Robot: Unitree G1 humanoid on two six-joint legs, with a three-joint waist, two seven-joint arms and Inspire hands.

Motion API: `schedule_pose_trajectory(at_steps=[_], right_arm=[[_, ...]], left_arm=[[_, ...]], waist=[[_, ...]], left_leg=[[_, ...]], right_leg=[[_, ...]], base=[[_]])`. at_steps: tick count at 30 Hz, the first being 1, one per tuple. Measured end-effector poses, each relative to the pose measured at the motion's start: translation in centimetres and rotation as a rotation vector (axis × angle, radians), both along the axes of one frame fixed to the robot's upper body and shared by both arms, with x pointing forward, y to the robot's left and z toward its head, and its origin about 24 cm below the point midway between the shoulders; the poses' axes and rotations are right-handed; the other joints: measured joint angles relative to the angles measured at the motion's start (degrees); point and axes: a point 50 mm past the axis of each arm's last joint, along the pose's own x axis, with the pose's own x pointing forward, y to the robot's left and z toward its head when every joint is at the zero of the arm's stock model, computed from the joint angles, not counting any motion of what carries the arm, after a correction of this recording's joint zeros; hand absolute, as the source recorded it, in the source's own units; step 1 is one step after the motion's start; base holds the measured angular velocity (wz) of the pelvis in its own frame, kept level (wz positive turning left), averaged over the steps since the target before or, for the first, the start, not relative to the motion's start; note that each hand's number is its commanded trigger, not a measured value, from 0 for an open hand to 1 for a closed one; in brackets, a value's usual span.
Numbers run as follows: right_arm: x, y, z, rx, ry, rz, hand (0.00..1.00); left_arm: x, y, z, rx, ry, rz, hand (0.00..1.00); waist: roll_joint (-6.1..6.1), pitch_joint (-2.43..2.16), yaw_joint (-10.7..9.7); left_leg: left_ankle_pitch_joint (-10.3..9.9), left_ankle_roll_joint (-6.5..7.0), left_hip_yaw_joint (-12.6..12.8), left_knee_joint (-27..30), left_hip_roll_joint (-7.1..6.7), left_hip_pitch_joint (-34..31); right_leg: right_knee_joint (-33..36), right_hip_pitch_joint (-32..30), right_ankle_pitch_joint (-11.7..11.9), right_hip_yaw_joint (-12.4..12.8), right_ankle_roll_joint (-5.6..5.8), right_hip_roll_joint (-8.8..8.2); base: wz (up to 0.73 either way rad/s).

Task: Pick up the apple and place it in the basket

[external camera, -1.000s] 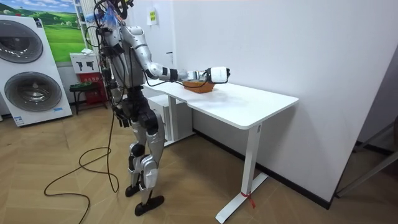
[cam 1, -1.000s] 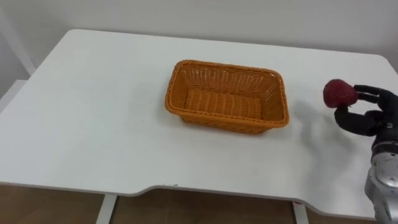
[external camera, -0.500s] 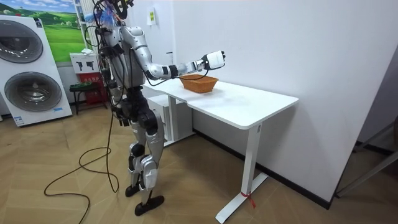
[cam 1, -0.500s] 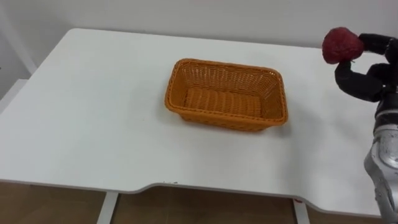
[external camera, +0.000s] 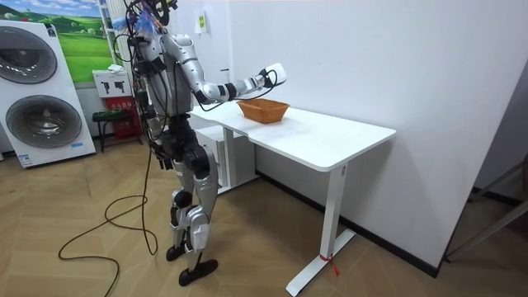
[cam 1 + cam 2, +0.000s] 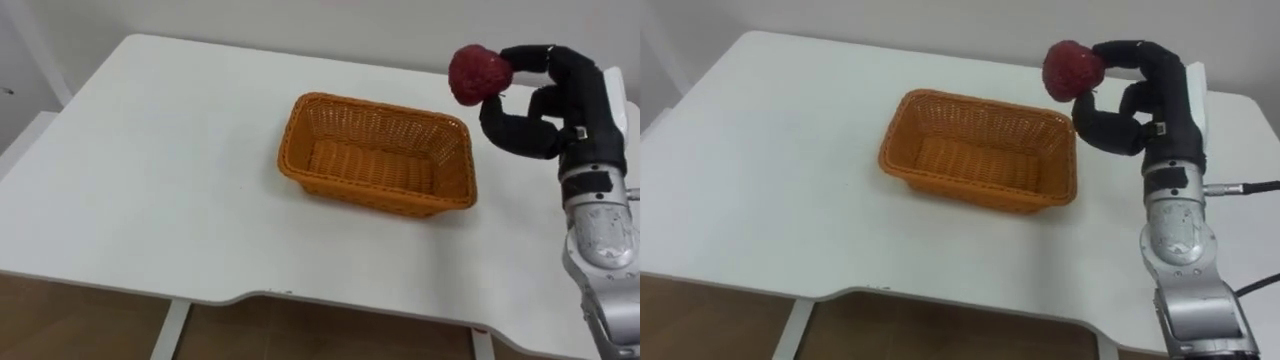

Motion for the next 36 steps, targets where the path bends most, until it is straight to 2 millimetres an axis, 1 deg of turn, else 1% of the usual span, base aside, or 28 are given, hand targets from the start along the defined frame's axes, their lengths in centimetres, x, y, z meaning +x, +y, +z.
schedule_pose_trajectory(at_steps=[4, 12, 17, 19, 20, 22, 27, 32, 35, 36], right_arm=[[0.0, 0.6, 0.5, -0.028, -0.012, 0.041, 0.0], [0.1, 1.6, 0.1, -0.041, 0.022, 0.114, 0.0], [0.1, 1.7, 0.0, -0.042, 0.025, 0.12, 0.0], [0.1, 1.9, -0.1, -0.042, 0.028, 0.129, 0.0], [0.1, 2.0, -0.1, -0.043, 0.03, 0.132, 0.0], [0.1, 2.5, -0.3, -0.044, 0.039, 0.151, 0.0], [0.1, 2.7, -0.5, -0.045, 0.046, 0.161, 0.0], [0.0, 2.7, -0.6, -0.043, 0.051, 0.158, 0.0], [0.0, 2.5, -0.6, -0.041, 0.05, 0.15, 0.0], [0.0, 2.2, -0.7, -0.032, 0.053, 0.138, 0.0]], left_arm=[[0.0, 0.0, 0.0, 0.003, 0.001, 0.001, 0.0], [-0.1, 0.1, 0.0, 0.018, -0.003, 0.002, 0.0], [-0.1, -0.2, 0.0, 0.013, 0.002, -0.016, 0.0], [-0.1, -0.1, 0.0, 0.014, 0.001, -0.017, 0.0], [-0.1, -0.1, 0.0, 0.014, 0.001, -0.017, 0.0], [-0.1, -0.1, 0.0, 0.014, 0.001, -0.019, 0.0], [0.0, -0.2, 0.0, 0.018, 0.006, -0.048, 0.0], [0.0, -0.2, 0.0, 0.017, 0.008, -0.054, 0.0], [0.0, -0.2, 0.0, 0.017, 0.006, -0.052, 0.0], [0.1, -0.2, 0.0, 0.018, 0.005, -0.05, 0.0]], waist=[[0.15, 0.16, 0.15], [0.54, 0.43, 0.14], [0.31, 0.47, 0.2], [-0.09, 0.68, 0.18], [-0.18, 0.69, 0.17], [-0.56, 0.53, 0.0], [-1.04, 0.2, 0.04], [-0.87, 0.31, -0.05], [-0.57, 0.5, -0.33], [-0.44, 0.59, -0.62]], left_leg=[[0.0, 0.0, -0.44, 0.01, -0.05, -0.03], [0.02, -0.02, -0.47, -0.03, -0.02, -0.04], [0.02, -0.02, -0.46, -0.08, -0.04, 0.0], [0.03, -0.03, -0.46, -0.08, -0.02, 0.0], [0.03, -0.03, -0.46, -0.08, -0.02, 0.0], [0.03, -0.02, -0.46, -0.06, -0.05, -0.06], [0.03, -0.01, -0.48, -0.04, -0.11, -0.07], [0.03, -0.01, -0.38, 0.16, -0.07, 0.0], [0.03, -0.01, -0.32, 0.3, -0.06, -0.05], [0.02, -0.01, -0.36, 0.56, -0.07, -0.04]], right_leg=[[-0.01, 0.15, 0.0, 0.01, 0.0, 0.01], [-0.02, 0.17, 0.0, -0.01, 0.0, 0.03], [-0.02, 0.17, 0.0, -0.01, 0.0, 0.02], [-0.02, 0.17, 0.0, -0.02, 0.0, 0.04], [-0.02, 0.17, 0.0, -0.05, 0.0, 0.04], [-0.01, 0.12, 0.0, -0.17, 0.0, 0.02], [0.0, 0.13, 0.0, -0.19, 0.0, -0.04], [0.0, 0.28, 0.0, -0.2, 0.0, -0.04], [-0.05, 0.37, 0.0, -0.15, 0.0, -0.01], [-0.1, 0.58, 0.01, -0.49, 0.0, -0.05]], base=[[0.05], [0.0], [0.0], [0.0], [0.0], [0.0], [0.0], [0.0], [0.01], [0.08]])
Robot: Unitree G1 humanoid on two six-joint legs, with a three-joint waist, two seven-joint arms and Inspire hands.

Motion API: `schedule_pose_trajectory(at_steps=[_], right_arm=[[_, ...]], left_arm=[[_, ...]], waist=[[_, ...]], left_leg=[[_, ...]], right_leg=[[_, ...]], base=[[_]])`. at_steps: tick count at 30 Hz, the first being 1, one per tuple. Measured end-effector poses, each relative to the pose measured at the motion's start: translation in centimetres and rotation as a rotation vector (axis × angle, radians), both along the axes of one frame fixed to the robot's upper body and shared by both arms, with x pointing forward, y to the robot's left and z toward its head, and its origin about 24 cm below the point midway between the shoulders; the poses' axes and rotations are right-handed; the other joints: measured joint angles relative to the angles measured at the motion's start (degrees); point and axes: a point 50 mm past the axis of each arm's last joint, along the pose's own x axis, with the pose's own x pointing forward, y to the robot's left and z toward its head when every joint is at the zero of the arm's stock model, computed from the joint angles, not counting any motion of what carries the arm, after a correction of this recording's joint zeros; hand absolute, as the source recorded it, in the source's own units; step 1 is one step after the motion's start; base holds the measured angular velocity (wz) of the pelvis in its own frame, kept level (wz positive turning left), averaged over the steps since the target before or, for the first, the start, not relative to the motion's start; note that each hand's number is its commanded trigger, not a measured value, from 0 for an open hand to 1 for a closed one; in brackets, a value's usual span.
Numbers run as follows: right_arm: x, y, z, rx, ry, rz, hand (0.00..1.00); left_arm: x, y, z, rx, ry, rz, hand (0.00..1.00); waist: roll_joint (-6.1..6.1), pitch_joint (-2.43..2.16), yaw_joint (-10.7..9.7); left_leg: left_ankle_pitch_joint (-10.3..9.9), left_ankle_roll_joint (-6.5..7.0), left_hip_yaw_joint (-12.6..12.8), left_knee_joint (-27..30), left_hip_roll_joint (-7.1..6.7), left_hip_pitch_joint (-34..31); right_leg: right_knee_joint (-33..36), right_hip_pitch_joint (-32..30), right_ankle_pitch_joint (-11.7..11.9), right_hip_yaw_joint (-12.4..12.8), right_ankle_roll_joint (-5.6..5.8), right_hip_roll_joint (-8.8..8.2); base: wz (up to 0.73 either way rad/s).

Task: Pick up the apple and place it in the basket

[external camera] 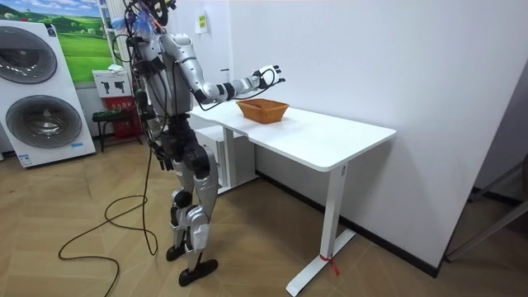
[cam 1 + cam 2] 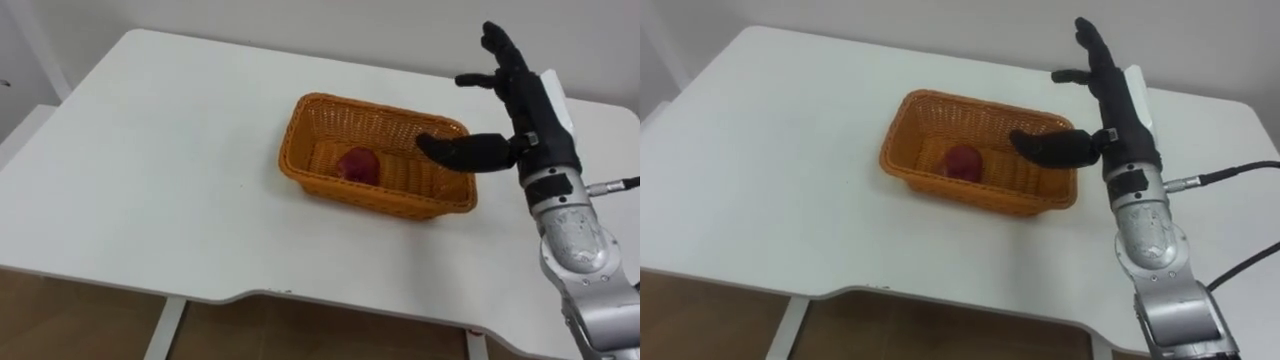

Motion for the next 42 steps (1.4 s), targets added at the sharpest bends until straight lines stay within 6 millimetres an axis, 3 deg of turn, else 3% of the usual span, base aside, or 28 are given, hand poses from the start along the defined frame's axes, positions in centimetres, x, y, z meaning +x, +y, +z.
schedule_pose_trajectory(at_steps=[5, 7, 11, 15, 19, 23, 29, 33, 37, 42], right_arm=[[-0.2, -1.6, 0.0, 0.048, -0.005, -0.074, 0.0], [-0.5, -3.4, 0.5, 0.082, -0.041, -0.171, 0.0], [-1.5, -7.3, 2.1, 0.131, -0.157, -0.408, 0.0], [-3.3, -10.9, 3.1, 0.201, -0.272, -0.673, 0.0], [-5.9, -14.3, 4.2, 0.289, -0.399, -0.937, 0.0], [-8.6, -17.3, 3.6, 0.386, -0.451, -1.167, 0.0], [-12.4, -19.5, -1.0, 0.517, -0.326, -1.429, 0.0], [-16.0, -20.0, -7.9, 0.628, -0.021, -1.618, 0.0], [-20.8, -17.6, -14.1, 0.74, 0.299, -1.74, 0.0], [-23.4, -13.5, -19.0, 0.774, 0.605, -1.731, 0.0]], left_arm=[[-0.1, 0.1, 0.1, 0.0, -0.017, 0.015, 0.0], [-0.6, 0.2, 0.2, 0.001, -0.028, 0.052, 0.0], [-1.2, 1.0, 0.4, 0.044, -0.039, 0.101, 0.0], [-1.7, 1.2, 0.5, 0.06, -0.035, 0.123, 0.0], [-3.0, 1.3, 0.6, 0.081, -0.023, 0.17, 0.0], [-3.6, 1.6, 0.7, 0.097, -0.024, 0.203, 0.0], [-2.8, 1.7, 0.8, 0.108, -0.049, 0.201, 0.0], [-2.8, 1.6, 0.8, 0.108, -0.037, 0.208, 0.0], [-3.0, 1.4, 0.7, 0.105, -0.015, 0.217, 0.0], [-2.5, 0.9, 0.5, 0.091, -0.024, 0.217, 0.0]], waist=[[0.73, -0.05, -1.4], [1.39, -0.78, -1.76], [1.18, -0.91, -3.34], [0.57, -0.66, -5.06], [0.15, -0.87, -7.51], [0.01, -0.91, -8.88], [0.85, -0.56, -9.58], [1.0, -0.7, -10.12], [1.81, -0.59, -9.38], [2.2, -0.48, -8.72]], left_leg=[[-0.02, 0.0, -0.14, 0.29, 0.0, -0.06], [-0.01, 0.0, 0.01, 0.28, 0.0, 0.24], [0.04, -0.01, -0.08, 0.43, -0.34, 0.37], [0.03, -0.01, 0.4, 0.07, 0.13, 1.17], [0.01, -0.01, 0.65, 0.04, 0.15, 0.17], [0.01, 0.0, 0.85, 0.26, 0.19, -0.05], [0.0, 0.02, 1.6, -0.46, 0.22, -0.1], [0.01, 0.03, 1.94, -0.74, 0.19, 0.23], [0.04, -0.02, 2.22, -0.84, 0.26, 0.06], [0.02, -0.01, 2.4, -0.71, 0.29, 0.17]], right_leg=[[0.02, 0.25, 0.01, -0.92, 0.0, -0.1], [0.09, 0.39, 0.01, -0.68, 0.0, -0.09], [0.05, 0.7, 0.01, -0.88, 0.0, -0.08], [0.06, 0.92, 0.0, 0.23, 0.0, 0.08], [0.19, -0.14, 0.08, 0.53, -0.12, 0.11], [0.25, -0.49, 0.24, 1.1, -0.12, 0.21], [0.25, -0.91, 0.4, 2.05, -0.13, 0.31], [0.23, -0.7, 0.4, 2.32, -0.13, 0.29], [0.21, -1.06, 0.38, 2.52, -0.15, 0.42], [0.31, -1.05, 0.39, 3.02, -0.17, 0.43]], base=[[0.04], [0.0], [0.01], [-0.08], [-0.07], [-0.05], [-0.07], [0.0], [-0.03], [-0.04]])
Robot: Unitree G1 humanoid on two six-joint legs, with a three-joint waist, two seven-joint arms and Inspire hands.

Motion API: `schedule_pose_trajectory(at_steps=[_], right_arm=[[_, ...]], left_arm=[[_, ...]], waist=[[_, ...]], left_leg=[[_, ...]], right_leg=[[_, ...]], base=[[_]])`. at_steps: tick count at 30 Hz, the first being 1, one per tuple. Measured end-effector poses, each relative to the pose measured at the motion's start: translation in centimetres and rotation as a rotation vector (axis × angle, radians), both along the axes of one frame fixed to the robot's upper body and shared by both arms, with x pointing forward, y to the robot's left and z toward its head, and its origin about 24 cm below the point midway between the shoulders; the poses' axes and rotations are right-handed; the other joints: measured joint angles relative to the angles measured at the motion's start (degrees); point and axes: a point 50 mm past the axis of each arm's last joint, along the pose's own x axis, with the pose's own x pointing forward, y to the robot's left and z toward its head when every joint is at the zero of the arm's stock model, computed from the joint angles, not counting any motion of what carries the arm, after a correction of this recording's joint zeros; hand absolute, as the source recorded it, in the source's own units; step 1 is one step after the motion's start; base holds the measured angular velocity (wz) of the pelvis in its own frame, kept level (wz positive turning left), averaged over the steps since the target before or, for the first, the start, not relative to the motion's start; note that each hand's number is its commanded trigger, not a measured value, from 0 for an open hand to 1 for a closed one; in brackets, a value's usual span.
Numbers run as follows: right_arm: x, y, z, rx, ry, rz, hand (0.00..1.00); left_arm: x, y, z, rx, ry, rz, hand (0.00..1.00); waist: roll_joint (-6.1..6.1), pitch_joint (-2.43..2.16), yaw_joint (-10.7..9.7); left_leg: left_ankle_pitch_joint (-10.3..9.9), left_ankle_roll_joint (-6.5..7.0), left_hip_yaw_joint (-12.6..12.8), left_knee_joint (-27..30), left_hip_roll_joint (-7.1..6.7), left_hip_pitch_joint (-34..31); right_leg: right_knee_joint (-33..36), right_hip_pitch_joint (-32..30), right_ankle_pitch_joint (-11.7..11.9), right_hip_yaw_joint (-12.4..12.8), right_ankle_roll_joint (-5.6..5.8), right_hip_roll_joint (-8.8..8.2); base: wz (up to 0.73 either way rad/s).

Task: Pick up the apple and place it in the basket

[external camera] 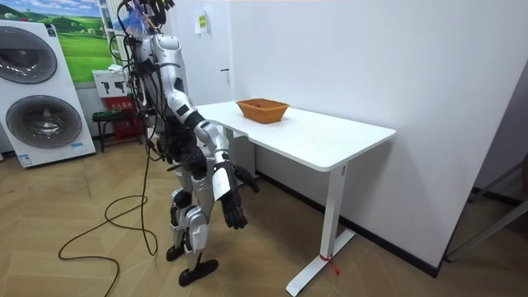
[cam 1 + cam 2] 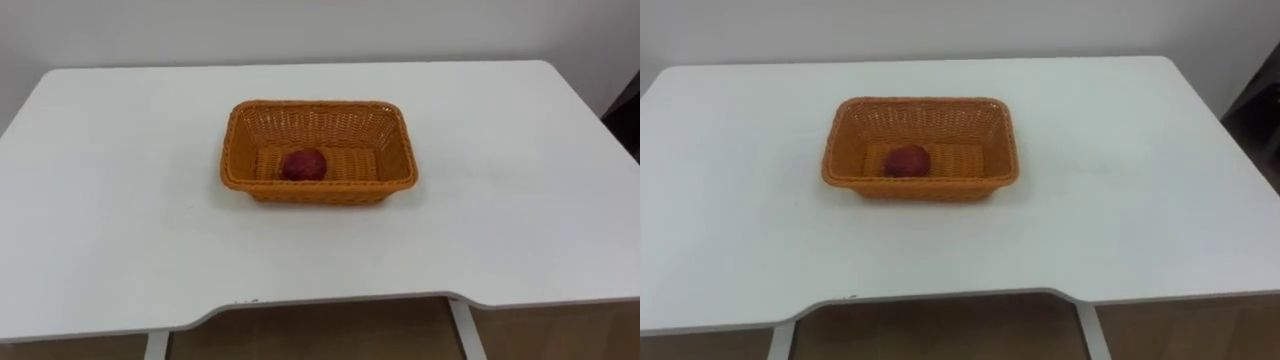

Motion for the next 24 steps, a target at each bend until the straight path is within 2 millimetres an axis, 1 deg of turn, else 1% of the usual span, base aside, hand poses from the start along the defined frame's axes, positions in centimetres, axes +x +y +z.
schedule_pose_trajectory(at_steps=[1, 3, 5, 7, 8, 10, 11, 13, 14, 16, 19, 21, 24], right_arm=[[-0.3, 0.9, -0.8, 0.048, 0.012, 0.029, 0.0], [-0.5, 1.9, -1.6, 0.103, 0.028, 0.078, 0.0], [-1.7, 2.8, -2.5, 0.162, 0.082, 0.148, 0.0], [-2.8, 4.3, -3.5, 0.259, 0.127, 0.238, 0.0], [-3.0, 4.7, -3.7, 0.284, 0.132, 0.26, 0.0], [-3.7, 6.1, -4.5, 0.361, 0.161, 0.39, 0.0], [-3.9, 6.4, -4.6, 0.384, 0.171, 0.423, 0.0], [-4.3, 7.4, -5.1, 0.471, 0.228, 0.562, 0.0], [-4.4, 7.6, -5.2, 0.488, 0.244, 0.594, 0.0], [-4.3, 8.2, -5.5, 0.534, 0.3, 0.735, 0.0], [-4.3, 8.6, -5.6, 0.566, 0.353, 0.86, 0.0], [-4.3, 8.8, -5.7, 0.581, 0.375, 0.909, 0.0], [-4.3, 9.0, -5.7, 0.611, 0.419, 0.986, 0.0]], left_arm=[[0.1, -0.1, 0.0, -0.002, -0.003, -0.001, 0.0], [0.0, -0.1, 0.0, -0.004, -0.002, 0.0, 0.0], [0.0, -0.1, 0.0, -0.003, -0.002, 0.0, 0.0], [0.0, -0.2, -0.1, -0.011, 0.0, 0.003, 0.0], [-0.1, -0.3, -0.1, -0.013, 0.002, 0.004, 0.0], [-0.4, -0.8, -0.3, -0.025, 0.011, 0.01, 0.0], [-0.4, -0.9, -0.3, -0.029, 0.012, 0.011, 0.0], [-0.3, -1.4, -0.5, -0.049, 0.014, 0.014, 0.0], [-0.2, -1.5, -0.6, -0.053, 0.017, 0.011, 0.0], [-0.2, -1.7, -0.7, -0.064, 0.037, 0.003, 0.0], [-0.5, -1.9, -0.9, -0.075, 0.06, -0.001, 0.0], [-0.5, -2.0, -0.9, -0.08, 0.07, 0.001, 0.0], [-0.7, -2.1, -0.9, -0.092, 0.089, -0.005, 0.0]], waist=[[0.05, -0.01, 0.07], [0.19, 0.01, 0.21], [0.34, -0.02, 0.4], [0.54, -0.15, 1.58], [0.61, -0.16, 1.73], [0.92, -0.19, 1.84], [0.97, -0.18, 1.82], [1.29, -0.12, 2.94], [1.32, -0.11, 3.22], [1.5, -0.08, 3.43], [1.62, -0.03, 4.17], [1.64, -0.01, 4.6], [1.78, 0.11, 4.68]], left_leg=[[-0.01, 0.02, 0.01, 0.03, -0.01, 0.04], [-0.03, 0.06, -0.11, 0.06, -0.02, -0.07], [-0.04, 0.09, -0.09, 0.1, -0.02, -0.09], [-0.07, 0.12, -0.03, 0.02, 0.0, -0.05], [-0.07, 0.12, -0.03, -0.03, 0.0, -0.04], [-0.07, 0.12, -0.09, -0.02, -0.01, 0.05], [-0.07, 0.12, -0.14, -0.03, -0.03, 0.09], [-0.07, 0.12, -0.19, -0.02, -0.02, 0.12], [-0.07, 0.12, -0.2, -0.02, -0.01, 0.11], [-0.07, 0.12, -0.21, 0.06, -0.01, 0.09], [-0.07, 0.12, -0.21, 0.1, -0.01, 0.09], [-0.07, 0.12, -0.23, 0.11, -0.01, 0.09], [-0.07, 0.12, -0.31, 0.18, -0.02, 0.0]], right_leg=[[0.03, 0.02, 0.01, -0.01, 0.0, -0.06], [0.04, -0.2, 0.02, 0.23, 0.03, -0.06], [-0.05, -0.35, 0.08, 0.5, 0.06, -0.05], [-0.06, -0.55, 0.07, 0.43, 0.06, -0.04], [-0.07, -0.56, 0.07, 0.34, 0.06, -0.04], [-0.2, -0.36, 0.07, 0.18, 0.06, -0.05], [-0.2, -0.31, 0.07, 0.15, 0.06, -0.05], [-0.24, -0.31, 0.07, 0.15, 0.06, -0.04], [-0.24, -0.33, 0.07, 0.12, 0.06, -0.04], [-0.21, -0.32, 0.07, 0.14, 0.06, -0.04], [-0.19, -0.3, 0.07, 0.07, 0.06, -0.05], [-0.19, -0.28, 0.07, 0.04, 0.06, -0.06], [-0.18, -0.3, 0.07, -0.26, 0.06, -0.15]], base=[[0.0], [-0.04], [-0.02], [0.0], [0.0], [0.0], [0.03], [0.0], [0.0], [0.0], [0.0], [0.0], [0.0]])
